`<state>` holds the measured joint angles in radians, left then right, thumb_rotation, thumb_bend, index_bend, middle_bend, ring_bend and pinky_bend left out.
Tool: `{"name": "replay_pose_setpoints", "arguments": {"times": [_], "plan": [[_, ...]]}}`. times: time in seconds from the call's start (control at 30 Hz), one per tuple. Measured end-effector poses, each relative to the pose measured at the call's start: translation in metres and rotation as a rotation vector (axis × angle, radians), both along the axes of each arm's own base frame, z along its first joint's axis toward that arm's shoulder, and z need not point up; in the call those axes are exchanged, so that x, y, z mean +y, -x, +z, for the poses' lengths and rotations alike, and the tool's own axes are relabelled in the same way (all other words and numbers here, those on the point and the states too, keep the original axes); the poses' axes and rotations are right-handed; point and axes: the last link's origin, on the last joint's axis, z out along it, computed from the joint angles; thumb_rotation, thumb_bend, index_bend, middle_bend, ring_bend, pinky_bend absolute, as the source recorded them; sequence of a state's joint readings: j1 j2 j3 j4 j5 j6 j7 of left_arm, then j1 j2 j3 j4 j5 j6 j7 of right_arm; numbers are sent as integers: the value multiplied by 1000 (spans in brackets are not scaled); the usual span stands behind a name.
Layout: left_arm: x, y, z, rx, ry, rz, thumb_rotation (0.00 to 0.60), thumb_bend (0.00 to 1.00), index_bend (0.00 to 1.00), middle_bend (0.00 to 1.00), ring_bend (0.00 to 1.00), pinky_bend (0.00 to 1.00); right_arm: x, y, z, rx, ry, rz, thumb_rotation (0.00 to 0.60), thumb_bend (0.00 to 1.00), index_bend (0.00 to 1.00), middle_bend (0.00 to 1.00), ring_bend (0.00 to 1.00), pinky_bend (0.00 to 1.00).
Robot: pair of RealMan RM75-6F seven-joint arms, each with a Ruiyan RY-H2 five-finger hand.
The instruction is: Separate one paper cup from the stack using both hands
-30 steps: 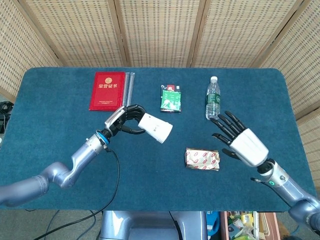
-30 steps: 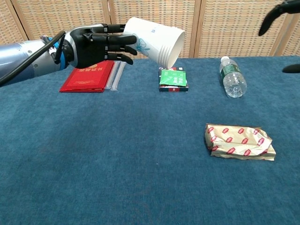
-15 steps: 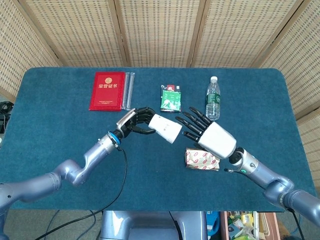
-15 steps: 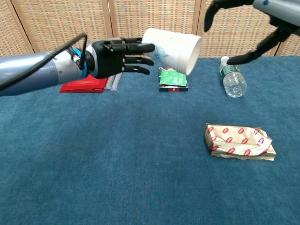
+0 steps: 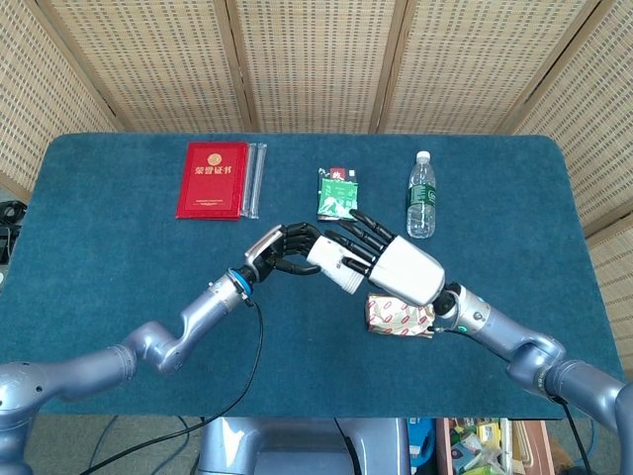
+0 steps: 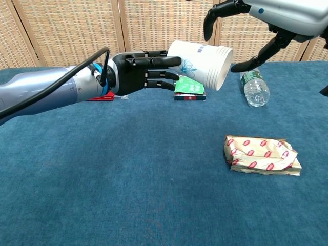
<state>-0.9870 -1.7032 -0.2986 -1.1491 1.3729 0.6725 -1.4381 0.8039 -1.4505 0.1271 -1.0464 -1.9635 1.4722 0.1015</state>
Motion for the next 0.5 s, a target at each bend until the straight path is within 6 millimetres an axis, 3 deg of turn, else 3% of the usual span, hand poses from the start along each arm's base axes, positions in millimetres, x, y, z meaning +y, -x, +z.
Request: {"name": "replay_pose_setpoints", "arguments": {"times": [0.5], "plan": [[-3,0,-8,0,19,15,600,129,537,507,447,458,1,-3,-4,-40,-6,33,600,317,543,204,12,35]]}}
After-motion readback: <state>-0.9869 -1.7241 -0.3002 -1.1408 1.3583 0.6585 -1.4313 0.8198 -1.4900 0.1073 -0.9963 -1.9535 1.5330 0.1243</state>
